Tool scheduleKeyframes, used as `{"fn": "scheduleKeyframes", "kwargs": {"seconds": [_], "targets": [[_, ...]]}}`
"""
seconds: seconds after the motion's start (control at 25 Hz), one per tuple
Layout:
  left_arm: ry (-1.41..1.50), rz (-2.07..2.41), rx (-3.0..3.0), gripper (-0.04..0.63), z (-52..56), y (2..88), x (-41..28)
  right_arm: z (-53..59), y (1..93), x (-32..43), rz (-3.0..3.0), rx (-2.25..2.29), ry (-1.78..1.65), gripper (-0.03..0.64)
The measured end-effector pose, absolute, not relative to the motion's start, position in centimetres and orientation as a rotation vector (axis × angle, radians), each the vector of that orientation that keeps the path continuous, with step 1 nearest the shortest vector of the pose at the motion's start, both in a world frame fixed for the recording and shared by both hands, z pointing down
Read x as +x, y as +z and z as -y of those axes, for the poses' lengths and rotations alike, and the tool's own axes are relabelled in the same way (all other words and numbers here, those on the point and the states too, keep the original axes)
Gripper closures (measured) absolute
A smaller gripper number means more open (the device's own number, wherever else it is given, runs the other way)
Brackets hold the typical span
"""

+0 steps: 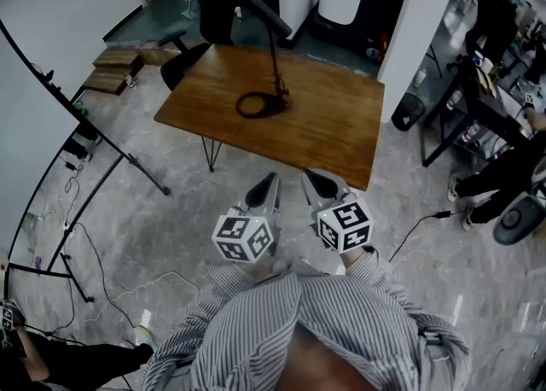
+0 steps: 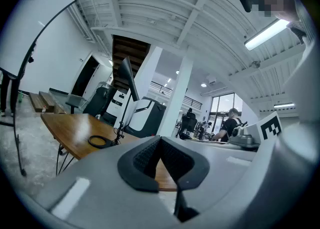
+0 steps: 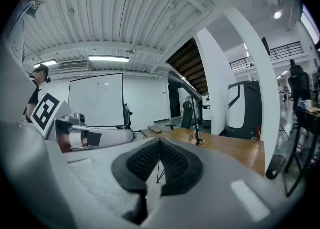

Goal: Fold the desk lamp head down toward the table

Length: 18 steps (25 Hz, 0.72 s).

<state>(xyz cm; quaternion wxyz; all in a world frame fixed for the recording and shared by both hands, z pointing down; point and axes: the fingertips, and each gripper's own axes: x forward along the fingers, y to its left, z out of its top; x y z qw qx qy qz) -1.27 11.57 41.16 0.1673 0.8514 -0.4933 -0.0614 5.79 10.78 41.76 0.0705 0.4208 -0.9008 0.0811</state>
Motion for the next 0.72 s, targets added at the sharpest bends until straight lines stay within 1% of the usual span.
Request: {"fn": "scheduleKeyframes", "kwargs": {"seconds": [0.36,0.72], "targets": [[-0.192,1.448,2.403,0.592,-10.8,41.5,-2.6,-9.8,41.7,5.3,2.724,1.267,0.193,0.617],[-0.188,1.463,2.381,0.592,-9.1,42.2,-1.7,-7.5,41.9,5.5,2.736,1.256,0.201,0.617]]}}
